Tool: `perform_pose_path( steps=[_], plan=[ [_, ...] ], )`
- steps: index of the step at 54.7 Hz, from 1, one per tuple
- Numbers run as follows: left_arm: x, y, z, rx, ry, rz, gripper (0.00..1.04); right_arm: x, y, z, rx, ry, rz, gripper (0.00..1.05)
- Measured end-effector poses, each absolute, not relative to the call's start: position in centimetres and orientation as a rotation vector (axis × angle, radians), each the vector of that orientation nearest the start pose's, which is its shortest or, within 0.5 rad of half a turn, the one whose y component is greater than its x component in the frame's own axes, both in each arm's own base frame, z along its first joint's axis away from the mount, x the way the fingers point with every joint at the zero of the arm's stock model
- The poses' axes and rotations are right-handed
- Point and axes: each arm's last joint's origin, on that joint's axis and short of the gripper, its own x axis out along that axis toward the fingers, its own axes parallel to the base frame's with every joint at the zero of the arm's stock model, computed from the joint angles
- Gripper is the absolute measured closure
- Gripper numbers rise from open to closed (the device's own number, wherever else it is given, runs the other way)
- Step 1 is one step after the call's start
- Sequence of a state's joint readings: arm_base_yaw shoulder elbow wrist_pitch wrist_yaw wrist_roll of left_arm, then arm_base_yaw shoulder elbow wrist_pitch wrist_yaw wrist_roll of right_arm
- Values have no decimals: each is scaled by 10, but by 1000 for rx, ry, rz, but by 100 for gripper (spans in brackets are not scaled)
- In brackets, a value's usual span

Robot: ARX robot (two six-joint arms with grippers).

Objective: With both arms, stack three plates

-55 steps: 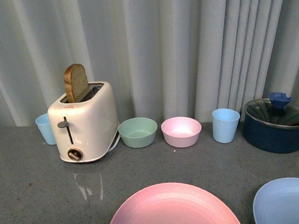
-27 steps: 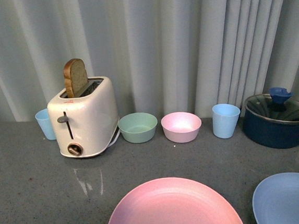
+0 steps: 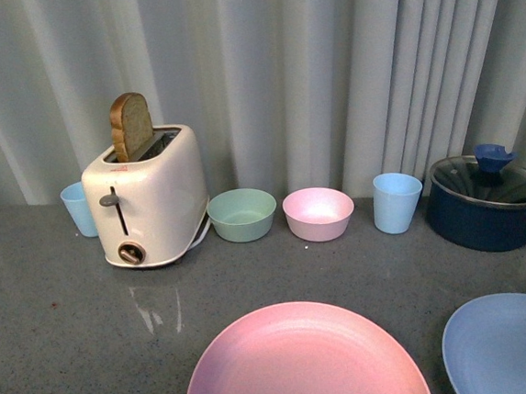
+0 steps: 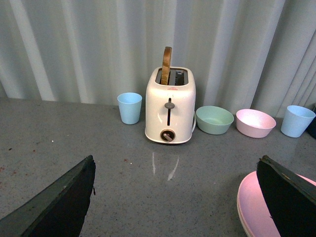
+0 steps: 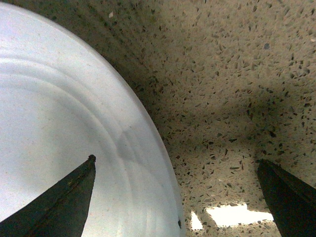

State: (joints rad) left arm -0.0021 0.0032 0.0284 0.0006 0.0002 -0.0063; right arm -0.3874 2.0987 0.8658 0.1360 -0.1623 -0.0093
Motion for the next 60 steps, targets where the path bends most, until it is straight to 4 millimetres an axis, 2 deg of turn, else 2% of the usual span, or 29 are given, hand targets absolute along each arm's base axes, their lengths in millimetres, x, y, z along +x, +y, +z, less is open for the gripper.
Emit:
perform_pose_path(
  steps=[3, 13, 30, 35, 44, 54, 60],
  plan=[
    [96, 0, 173, -6, -26, -2, 7, 313, -121, 34, 292, 1053, -197, 14],
    [96, 0, 173, -6, -26, -2, 7, 312, -114, 31, 341, 1025, -161, 53],
    [96, 0, 173, -6, -26, -2, 7, 300, -108, 27, 428, 986, -113, 95],
    [96, 0, 173, -6, -26, -2, 7, 295, -109, 30, 458, 971, -109, 101],
    [96, 0, 173, -6, -26, -2, 7, 282, -115, 44, 485, 916, -110, 101],
    [96, 0, 173, -6, -25, -2, 7, 262, -126, 74, 460, 826, -128, 101],
    [96, 0, 173, -6, -26, -2, 7, 249, -126, 104, 467, 743, -82, 101]
  ],
)
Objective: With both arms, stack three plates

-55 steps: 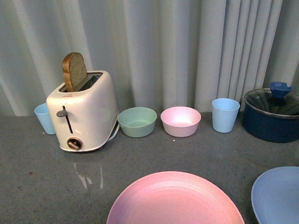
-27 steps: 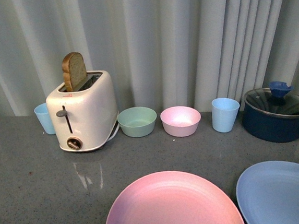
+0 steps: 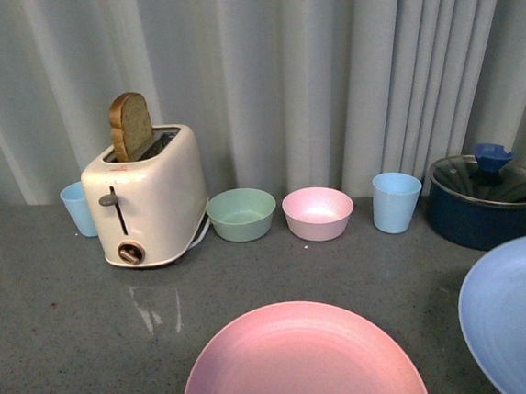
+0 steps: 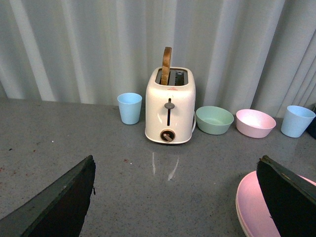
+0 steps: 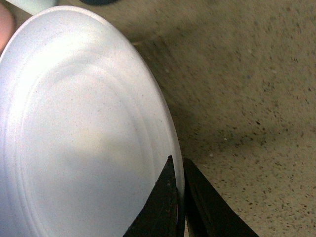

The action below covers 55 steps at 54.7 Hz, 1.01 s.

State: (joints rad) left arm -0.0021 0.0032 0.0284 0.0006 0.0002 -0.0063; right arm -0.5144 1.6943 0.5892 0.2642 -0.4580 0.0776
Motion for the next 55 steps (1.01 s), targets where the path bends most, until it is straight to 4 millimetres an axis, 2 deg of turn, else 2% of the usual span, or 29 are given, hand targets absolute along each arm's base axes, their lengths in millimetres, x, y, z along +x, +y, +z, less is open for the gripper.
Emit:
perform_pose_path(
  steps=[8, 17, 22, 29, 36, 45, 55],
  plan=[
    [96, 0, 173, -6, -26, -2, 7, 242, -105, 135, 459, 646, 35, 101],
    [96, 0, 173, -6, -26, -2, 7, 256, -63, 144, 438, 601, 159, 101],
    [96, 0, 173, -6, -26, -2, 7, 267, -35, 138, 435, 614, 220, 101],
    [96, 0, 173, -6, -26, -2, 7, 282, 13, 118, 436, 675, 318, 101],
    [96, 0, 173, -6, -26, -2, 7, 289, 49, 103, 440, 732, 389, 101],
    [96, 0, 173, -6, -26, -2, 7, 291, 72, 92, 443, 777, 420, 101],
    [96, 0, 173, -6, -25, -2, 7, 292, 73, 84, 449, 807, 391, 101]
  ],
)
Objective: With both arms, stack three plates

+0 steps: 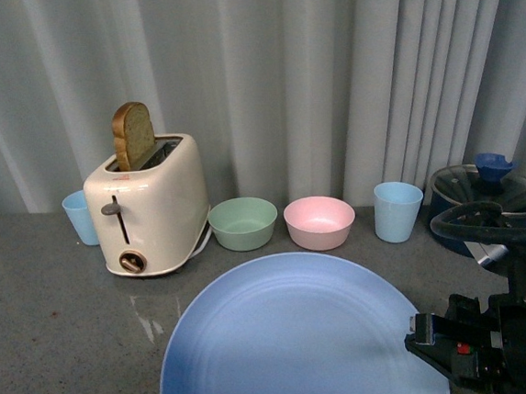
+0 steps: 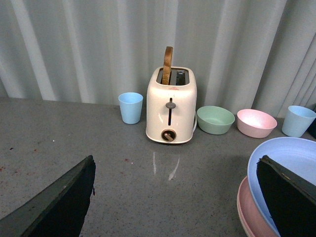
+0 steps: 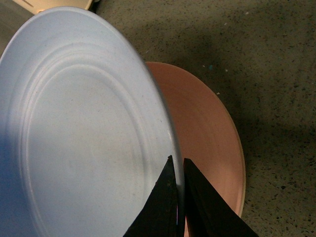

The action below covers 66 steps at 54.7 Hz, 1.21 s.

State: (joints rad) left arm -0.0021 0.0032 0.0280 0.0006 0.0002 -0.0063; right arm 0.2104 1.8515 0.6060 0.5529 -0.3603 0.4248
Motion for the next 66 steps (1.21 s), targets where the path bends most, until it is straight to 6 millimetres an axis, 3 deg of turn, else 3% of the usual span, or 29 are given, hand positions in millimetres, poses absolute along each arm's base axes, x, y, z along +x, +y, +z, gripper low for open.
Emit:
perform_pose_path(
  steps=[26, 50, 66],
  plan=[
    [96, 0, 173, -6, -26, -2, 7, 292, 65, 67, 447, 868, 329, 101],
    [96, 0, 173, -6, -26, -2, 7, 299, 73, 60, 413, 894, 336, 101],
    [96, 0, 173, -6, -26, -2, 7, 300, 63, 67, 421, 863, 339, 53]
  ],
)
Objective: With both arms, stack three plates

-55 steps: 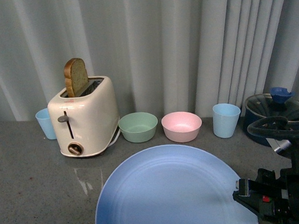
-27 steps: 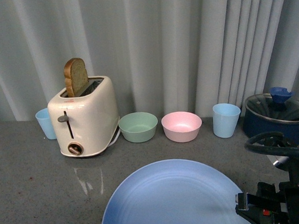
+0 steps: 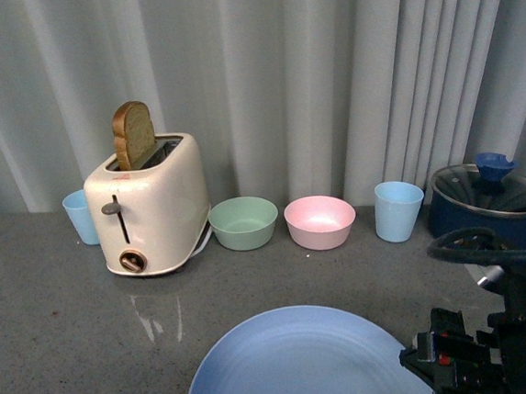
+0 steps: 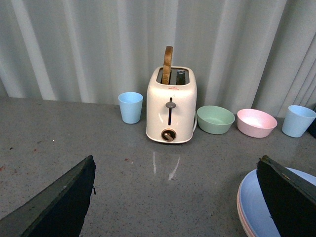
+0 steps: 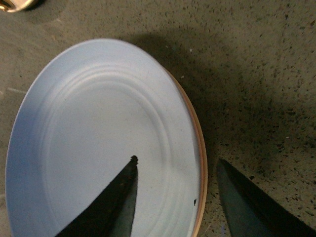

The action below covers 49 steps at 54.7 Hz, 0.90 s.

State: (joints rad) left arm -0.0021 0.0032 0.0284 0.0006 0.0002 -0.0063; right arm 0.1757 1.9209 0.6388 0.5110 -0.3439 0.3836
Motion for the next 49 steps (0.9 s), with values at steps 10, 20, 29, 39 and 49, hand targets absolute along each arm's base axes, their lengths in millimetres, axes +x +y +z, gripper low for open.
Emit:
perform_pose_path(
  steps=[10, 20, 29, 39, 49],
  plan=[
    [96, 0, 173, -6, -25, -2, 7, 291, 44, 96, 444, 787, 324, 23],
    [96, 0, 173, -6, -26, -2, 7, 259, 18, 125, 452, 690, 185, 8],
    [96, 0, 173, -6, -26, -2, 7, 241, 10, 144, 419, 580, 81, 7],
    [96, 0, 173, -6, -28, 1, 7, 219, 0, 128, 107, 174, -9, 36],
    [96, 0, 173, -6, -27, -2, 7, 194, 0, 151, 19, 14, -1, 71]
  ],
)
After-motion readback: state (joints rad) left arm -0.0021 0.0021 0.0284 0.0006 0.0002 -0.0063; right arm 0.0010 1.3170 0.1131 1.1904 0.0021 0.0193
